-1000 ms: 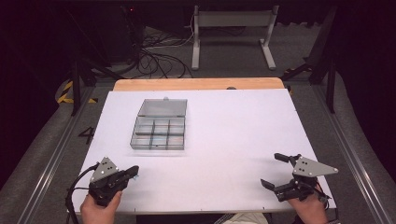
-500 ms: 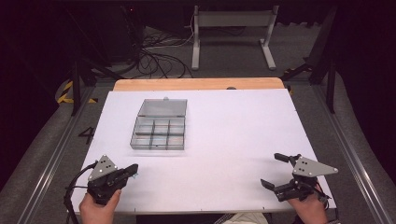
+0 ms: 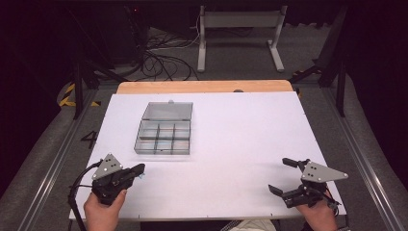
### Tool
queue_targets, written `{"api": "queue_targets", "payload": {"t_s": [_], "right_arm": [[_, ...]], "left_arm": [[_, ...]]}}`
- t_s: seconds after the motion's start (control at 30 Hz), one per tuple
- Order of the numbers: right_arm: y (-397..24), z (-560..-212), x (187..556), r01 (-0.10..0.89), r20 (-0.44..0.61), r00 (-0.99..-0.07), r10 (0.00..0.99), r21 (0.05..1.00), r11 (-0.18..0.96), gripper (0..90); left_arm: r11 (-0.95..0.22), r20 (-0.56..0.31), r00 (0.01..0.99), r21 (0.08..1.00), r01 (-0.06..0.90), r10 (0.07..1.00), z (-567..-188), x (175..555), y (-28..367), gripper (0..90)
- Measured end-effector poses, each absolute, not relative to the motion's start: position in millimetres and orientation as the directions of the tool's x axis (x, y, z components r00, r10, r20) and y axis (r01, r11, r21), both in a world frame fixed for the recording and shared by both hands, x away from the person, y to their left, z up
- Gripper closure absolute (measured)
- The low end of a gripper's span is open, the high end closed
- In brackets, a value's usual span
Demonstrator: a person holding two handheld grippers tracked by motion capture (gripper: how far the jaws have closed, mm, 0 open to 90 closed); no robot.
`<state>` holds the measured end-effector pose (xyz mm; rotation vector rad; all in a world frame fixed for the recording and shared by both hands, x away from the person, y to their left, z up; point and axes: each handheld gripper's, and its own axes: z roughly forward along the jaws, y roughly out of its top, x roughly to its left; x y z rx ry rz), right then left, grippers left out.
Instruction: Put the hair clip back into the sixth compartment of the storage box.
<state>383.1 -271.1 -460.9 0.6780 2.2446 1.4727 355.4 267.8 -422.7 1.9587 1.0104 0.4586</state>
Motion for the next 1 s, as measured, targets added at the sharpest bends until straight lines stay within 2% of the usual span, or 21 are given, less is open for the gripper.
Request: {"api": "queue_targets", "payload": {"t_s": [1.0], "right_arm": [[-270.7, -461.7, 384.1, 0.195, -0.040, -0.816, 0.577, 0.920, 0.339, 0.6]], "left_arm": [[-0.323, -0.049, 0.626, 0.824, 0.465, 0.778, -402.2, 393.1, 250.1, 89.5]]}}
